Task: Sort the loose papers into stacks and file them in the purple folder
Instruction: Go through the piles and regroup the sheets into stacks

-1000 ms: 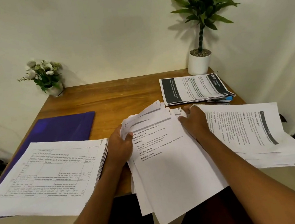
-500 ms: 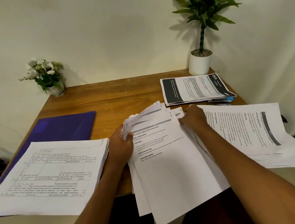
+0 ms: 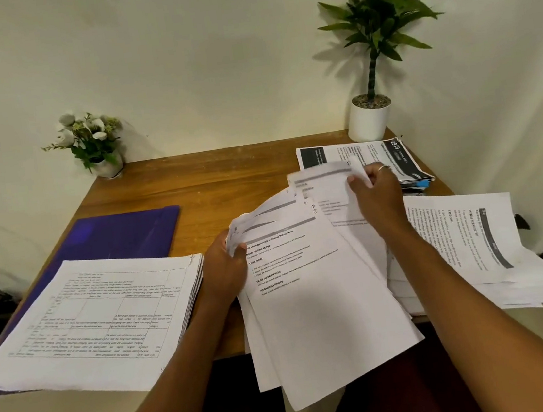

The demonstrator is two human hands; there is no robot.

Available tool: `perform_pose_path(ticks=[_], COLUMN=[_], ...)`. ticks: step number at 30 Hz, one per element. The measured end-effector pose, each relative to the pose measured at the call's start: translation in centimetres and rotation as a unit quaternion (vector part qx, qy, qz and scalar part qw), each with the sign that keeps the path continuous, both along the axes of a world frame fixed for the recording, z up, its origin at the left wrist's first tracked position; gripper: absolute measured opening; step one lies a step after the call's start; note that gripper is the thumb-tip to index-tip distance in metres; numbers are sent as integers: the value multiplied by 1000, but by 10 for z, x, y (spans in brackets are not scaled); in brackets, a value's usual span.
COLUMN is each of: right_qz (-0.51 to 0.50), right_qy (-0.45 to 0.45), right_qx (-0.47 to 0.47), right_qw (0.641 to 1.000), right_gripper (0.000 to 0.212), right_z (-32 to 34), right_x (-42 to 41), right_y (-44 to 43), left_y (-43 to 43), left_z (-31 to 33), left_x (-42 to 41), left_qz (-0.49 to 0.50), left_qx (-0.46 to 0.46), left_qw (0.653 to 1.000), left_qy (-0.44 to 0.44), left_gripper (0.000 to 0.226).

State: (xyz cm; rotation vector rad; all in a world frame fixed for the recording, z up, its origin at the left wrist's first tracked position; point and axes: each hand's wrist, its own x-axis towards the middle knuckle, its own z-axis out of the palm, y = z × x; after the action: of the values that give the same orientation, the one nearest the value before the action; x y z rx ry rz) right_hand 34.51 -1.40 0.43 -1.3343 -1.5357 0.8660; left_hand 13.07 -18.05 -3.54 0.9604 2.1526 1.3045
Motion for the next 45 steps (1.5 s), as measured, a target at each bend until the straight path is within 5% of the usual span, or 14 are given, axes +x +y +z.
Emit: perform_pose_path(ticks=[3,10,16,20,23,27,31,36,42,45], right_qz=[17,99,100,83,97,109,119,87,95,101], right_qy=[48,107,205,243,202,72,-32,-119,-157,-216], right_qx=[87,263,298,272,202,62,-35,-58,-63,-42], right_qw=[995,954,927,928,954,989,992,987,981,970], right_gripper=[7,21,18,14,15,16,31,46,49,55], right_z=[28,83,111,128,124,68,-4,-40,-49,-51], right_x=[1,-3,-8,-6,-9,-23,-34,-40,-43,-45], right_y=[-18,-63,-72,-75,-65,-43,-44,-50,-46,-44], left_y=[-1,-2,2,3,0,2,3,5,0,-4], left_z=[0,-1,-13,-20,-18,-20,-18,-19,-8,0], left_x=[1,2,-8,-12,-14,-15,-16,-18,-12,-6], left_qz=[-4,-17,-42,-48,-69,-75,-53,-37,-3,-37], left_qx=[2,17,54,101,103,98,98,74,82,61], left_qw=[1000,1000,997,992,990,991,993,997,993,995], left_qy=[5,20,42,62,70,52,35,5,-81,-67], left_gripper=[53,45,34,3,23,1,7,5,36,28])
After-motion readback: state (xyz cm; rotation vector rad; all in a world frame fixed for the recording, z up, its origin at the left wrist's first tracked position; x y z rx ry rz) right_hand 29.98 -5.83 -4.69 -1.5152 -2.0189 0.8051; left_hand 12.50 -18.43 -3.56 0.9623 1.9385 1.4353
